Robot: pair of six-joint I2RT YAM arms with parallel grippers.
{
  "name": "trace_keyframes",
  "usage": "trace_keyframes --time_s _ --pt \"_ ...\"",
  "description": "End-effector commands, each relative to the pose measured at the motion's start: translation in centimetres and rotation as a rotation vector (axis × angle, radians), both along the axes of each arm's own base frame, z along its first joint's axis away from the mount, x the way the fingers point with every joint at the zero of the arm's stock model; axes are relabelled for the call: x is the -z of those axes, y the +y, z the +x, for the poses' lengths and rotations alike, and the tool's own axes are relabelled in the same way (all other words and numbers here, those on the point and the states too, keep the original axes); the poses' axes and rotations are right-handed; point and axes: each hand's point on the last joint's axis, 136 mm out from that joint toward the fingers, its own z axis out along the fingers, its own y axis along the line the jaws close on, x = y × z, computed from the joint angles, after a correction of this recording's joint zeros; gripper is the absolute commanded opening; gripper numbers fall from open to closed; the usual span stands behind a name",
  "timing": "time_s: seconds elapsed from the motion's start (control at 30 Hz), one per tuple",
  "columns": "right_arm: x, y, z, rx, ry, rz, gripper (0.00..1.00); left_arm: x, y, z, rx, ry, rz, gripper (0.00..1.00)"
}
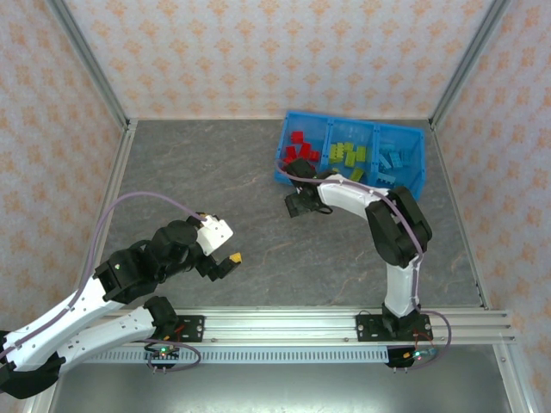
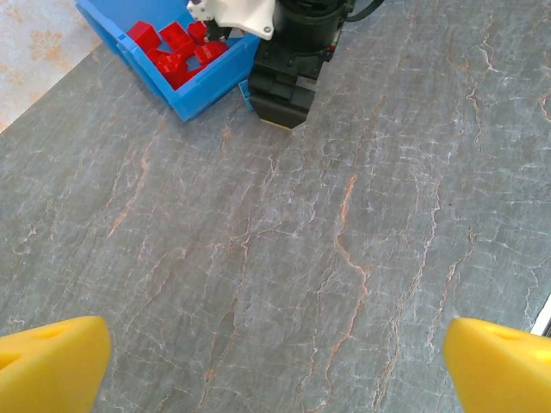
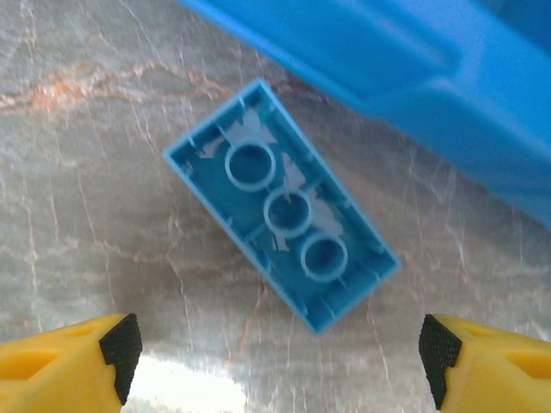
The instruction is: Sort the legos into containers by color
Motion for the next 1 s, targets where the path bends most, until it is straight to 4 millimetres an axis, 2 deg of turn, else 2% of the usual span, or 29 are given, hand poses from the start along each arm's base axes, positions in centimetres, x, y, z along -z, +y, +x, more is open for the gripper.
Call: trace_keyframes --time_s 0.0,0.13,0.23,0.4,0.6,0.83,0.97 --pt "-0.7 -0.1 3.0 -0.019 -0.088 -0.028 0.87 0.7 0.6 0.1 -0.011 0.009 0.042 1.0" --pt "-0.2 -0.2 3.8 -0.007 -0.066 0.044 0.89 0.6 0.6 0.1 -0.011 0.008 0.039 1.0" --pt "0.4 0.6 3.5 -0.042 -0.041 0.082 0.88 0.7 0.6 0.1 -0.01 0.009 0.04 1.0" --pt "1.5 1.6 2.8 -0.071 0.016 0.114 0.79 0.8 0.6 0.1 -0.011 0.012 0.048 1.0" --pt "2.0 1.7 2.0 -0.071 0.058 0.117 0.59 0.7 0.6 0.1 -0.011 0.005 0.043 1.0" --pt "0.6 1.9 0.1 -0.066 0.06 0.14 0.3 0.6 0.6 0.1 -0.011 0.0 0.036 1.0" --pt "-2.2 2.0 -1.6 -0.043 0.016 0.215 0.27 0.5 0.6 0.0 -0.008 -0.001 0.032 1.0"
